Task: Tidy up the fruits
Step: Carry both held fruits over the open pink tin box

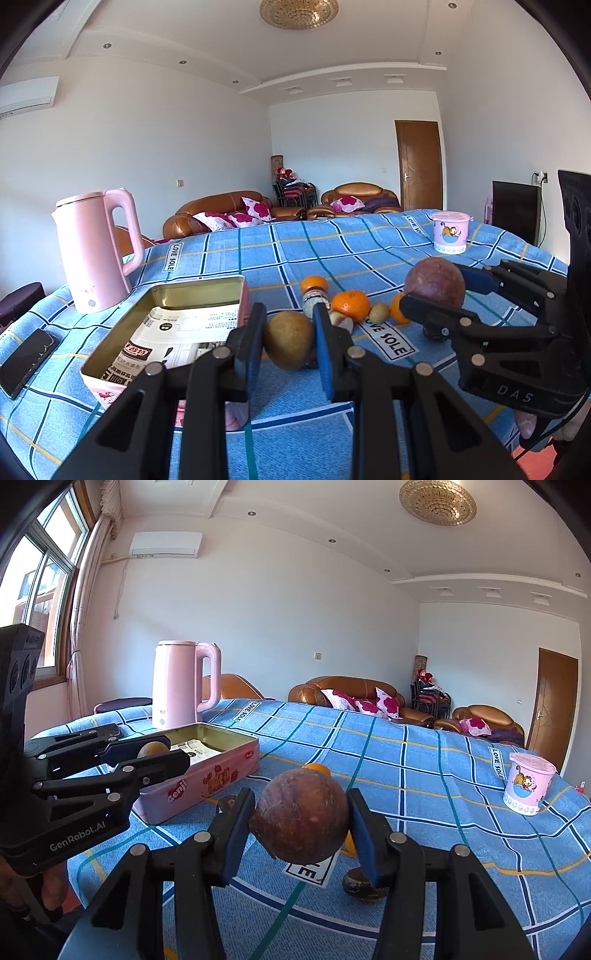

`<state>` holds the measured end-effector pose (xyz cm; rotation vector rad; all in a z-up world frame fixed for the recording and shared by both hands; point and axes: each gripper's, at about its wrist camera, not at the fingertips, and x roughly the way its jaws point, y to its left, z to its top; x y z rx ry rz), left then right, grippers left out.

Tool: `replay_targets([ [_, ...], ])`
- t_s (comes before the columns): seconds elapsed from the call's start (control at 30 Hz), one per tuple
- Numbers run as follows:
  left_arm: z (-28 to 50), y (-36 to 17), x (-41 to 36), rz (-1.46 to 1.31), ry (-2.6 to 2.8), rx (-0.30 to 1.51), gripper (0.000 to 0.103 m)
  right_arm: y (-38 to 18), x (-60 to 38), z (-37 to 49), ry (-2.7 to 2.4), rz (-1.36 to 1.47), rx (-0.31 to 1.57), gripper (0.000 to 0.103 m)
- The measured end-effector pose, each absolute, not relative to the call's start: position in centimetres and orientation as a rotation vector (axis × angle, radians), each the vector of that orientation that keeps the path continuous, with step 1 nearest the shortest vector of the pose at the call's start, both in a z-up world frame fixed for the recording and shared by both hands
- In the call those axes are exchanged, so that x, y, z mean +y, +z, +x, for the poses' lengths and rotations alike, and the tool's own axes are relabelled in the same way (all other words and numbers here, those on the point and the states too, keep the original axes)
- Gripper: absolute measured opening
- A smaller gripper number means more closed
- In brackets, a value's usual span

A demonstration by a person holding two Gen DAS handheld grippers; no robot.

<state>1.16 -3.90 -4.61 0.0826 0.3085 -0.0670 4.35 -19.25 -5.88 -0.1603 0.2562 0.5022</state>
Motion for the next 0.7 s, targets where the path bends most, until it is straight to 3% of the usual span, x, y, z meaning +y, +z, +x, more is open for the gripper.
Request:
replay_targets([
  [0.7,2.8,-3.6,3.6,-0.03,0.074,0.353,0.027,-2.4,-14.4,6.6,0.641,-0.154,0.287,0.053],
])
